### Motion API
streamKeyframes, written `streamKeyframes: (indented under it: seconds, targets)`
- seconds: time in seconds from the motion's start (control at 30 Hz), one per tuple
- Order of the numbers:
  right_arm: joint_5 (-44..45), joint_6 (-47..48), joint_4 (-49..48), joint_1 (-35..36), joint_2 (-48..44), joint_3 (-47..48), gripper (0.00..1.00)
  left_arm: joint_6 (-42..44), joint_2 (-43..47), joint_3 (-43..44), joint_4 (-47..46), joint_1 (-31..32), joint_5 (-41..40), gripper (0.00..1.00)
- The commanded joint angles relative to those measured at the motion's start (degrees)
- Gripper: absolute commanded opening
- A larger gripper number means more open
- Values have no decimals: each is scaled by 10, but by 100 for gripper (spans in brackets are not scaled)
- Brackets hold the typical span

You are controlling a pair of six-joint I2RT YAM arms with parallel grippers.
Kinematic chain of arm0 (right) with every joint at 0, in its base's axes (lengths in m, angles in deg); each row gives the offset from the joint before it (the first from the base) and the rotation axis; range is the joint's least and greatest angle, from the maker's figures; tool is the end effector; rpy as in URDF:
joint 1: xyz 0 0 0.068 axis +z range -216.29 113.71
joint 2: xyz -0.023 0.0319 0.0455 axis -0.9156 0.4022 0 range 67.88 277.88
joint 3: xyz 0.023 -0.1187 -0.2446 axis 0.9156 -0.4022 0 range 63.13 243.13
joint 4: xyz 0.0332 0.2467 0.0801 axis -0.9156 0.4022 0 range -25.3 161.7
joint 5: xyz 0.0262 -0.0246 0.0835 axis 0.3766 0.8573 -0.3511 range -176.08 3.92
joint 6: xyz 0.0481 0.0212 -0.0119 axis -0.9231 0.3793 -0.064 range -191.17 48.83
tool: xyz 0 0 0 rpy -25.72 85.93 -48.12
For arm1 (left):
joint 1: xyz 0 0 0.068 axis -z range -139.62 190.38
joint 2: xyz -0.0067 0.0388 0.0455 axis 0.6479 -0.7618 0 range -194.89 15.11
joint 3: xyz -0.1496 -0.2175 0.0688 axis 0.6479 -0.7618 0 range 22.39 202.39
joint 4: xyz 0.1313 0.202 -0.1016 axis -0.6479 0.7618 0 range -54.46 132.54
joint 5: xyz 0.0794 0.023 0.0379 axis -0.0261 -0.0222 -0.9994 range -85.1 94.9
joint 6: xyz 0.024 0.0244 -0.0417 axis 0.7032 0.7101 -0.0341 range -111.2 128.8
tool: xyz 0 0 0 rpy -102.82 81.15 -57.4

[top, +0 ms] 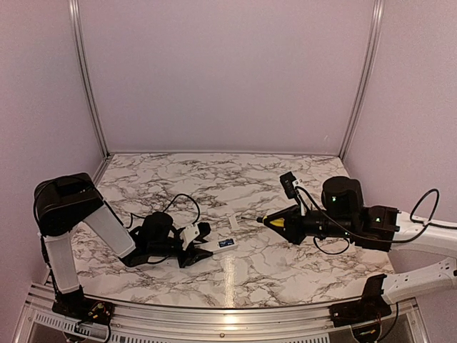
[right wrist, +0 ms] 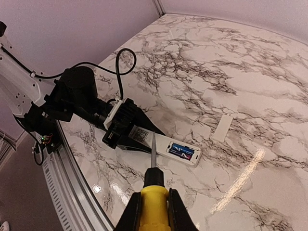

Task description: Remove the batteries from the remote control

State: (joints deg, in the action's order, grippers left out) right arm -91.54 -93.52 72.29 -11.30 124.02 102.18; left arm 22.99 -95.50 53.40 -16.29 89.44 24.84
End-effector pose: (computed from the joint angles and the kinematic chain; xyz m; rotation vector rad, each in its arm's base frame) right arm 0.1258 0.1856 0.2725 -0.6614 2.0275 0.9328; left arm 0.1948 -0.2431 0.0803 1.2868 1.6659 -0.7298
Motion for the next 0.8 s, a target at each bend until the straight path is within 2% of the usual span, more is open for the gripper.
streamKeyframes:
  seconds: [0.0,0.17,0.27,0.37,0.47,0.7,0.77]
  targets:
    - [7,5,24,-4,1,14,0,10,47,-13,19,20,-61,0]
    - [14,9,44,-4,2,23,0,22,85,-33,5,49,-141,0]
    - [21,11,61,-4,3,31,0,46,112,-40,17,70,-216,0]
    - [27,12,73,-4,2,37,0,54,128,-42,19,81,-252,0]
    - [31,16,83,-4,6,44,0,46,123,-44,-14,90,-277,0]
    - [38,16,118,-4,32,72,0,19,88,-38,-111,105,-417,0]
    - [42,16,123,-4,37,76,0,23,85,-37,-117,105,-433,0]
